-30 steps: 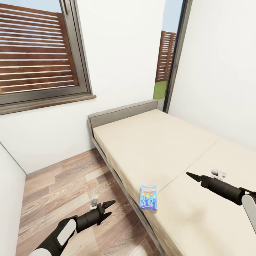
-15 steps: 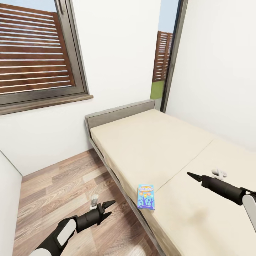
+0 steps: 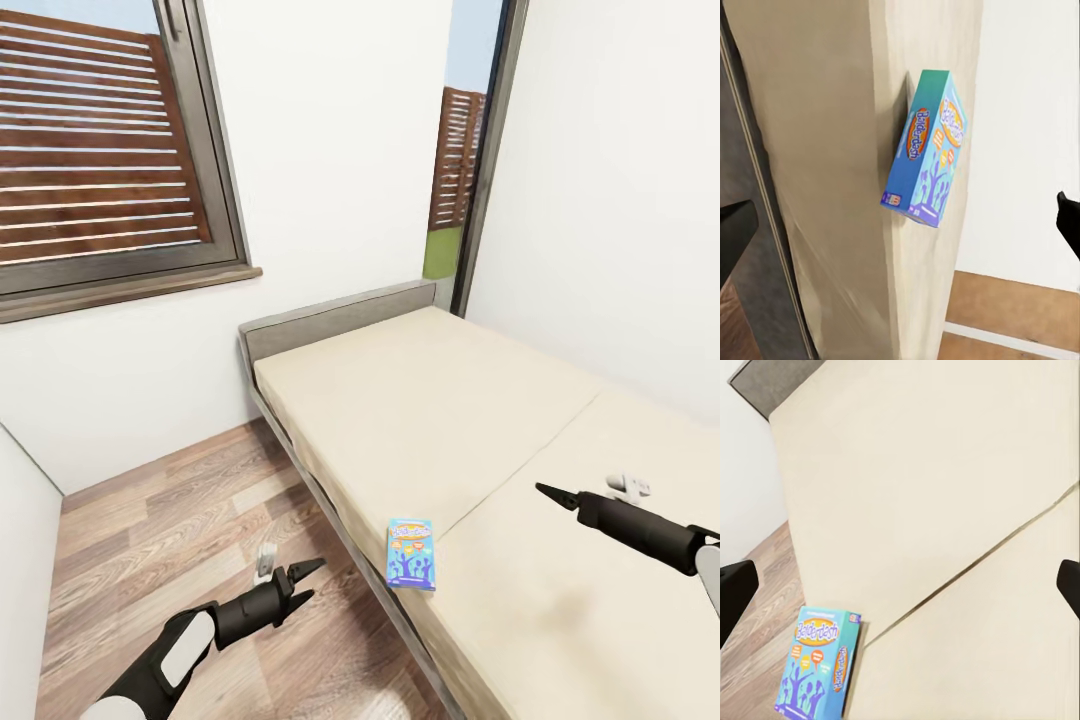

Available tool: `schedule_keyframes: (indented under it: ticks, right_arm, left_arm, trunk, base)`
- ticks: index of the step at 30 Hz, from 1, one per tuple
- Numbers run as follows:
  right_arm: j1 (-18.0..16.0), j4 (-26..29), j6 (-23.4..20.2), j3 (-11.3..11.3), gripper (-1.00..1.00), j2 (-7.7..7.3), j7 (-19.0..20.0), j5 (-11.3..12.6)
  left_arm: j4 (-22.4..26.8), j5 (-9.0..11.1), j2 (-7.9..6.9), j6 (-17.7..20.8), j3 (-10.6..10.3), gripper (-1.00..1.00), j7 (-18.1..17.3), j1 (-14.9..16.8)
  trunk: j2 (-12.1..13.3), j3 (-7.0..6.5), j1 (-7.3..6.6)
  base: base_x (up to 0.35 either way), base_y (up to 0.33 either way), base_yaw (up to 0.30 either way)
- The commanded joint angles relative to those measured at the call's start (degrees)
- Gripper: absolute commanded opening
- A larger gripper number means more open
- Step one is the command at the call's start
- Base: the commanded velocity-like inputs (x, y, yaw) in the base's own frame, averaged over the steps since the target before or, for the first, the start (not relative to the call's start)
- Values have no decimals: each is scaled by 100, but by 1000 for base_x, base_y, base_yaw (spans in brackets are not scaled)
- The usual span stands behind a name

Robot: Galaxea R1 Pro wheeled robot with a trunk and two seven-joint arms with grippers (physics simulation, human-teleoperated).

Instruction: Put all the toys in the child's room - the three board games (two on the bed and one on the table), the two jigsaw puzzles on the table, and the tennis ball on the table - inside the toy box on the table in the child's room.

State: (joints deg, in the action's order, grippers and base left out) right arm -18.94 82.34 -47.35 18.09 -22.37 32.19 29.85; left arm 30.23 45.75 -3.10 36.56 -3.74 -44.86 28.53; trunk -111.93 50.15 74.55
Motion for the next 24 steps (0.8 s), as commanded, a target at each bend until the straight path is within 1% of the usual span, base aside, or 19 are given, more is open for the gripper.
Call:
schedule_keyframes:
  ticks: [1,16,24]
  right_arm:
    - [-4,2,-37,8,100,-11,16,6]
    - [-4,2,-37,10,100,-51,20,4]
    - [-4,2,-37,10,100,-57,19,3]
  left_arm:
    - [36,56,-6,36,-26,100,5,3]
    - [227,63,-3,41,-22,100,14,3]
    - [334,60,-5,43,-22,100,19,3]
  trunk:
    - [-2,5,-1]
    - [-2,5,-1]
    - [-2,5,-1]
  base:
    - [0,0,-2]
    - [0,0,-6]
    - [0,0,-110]
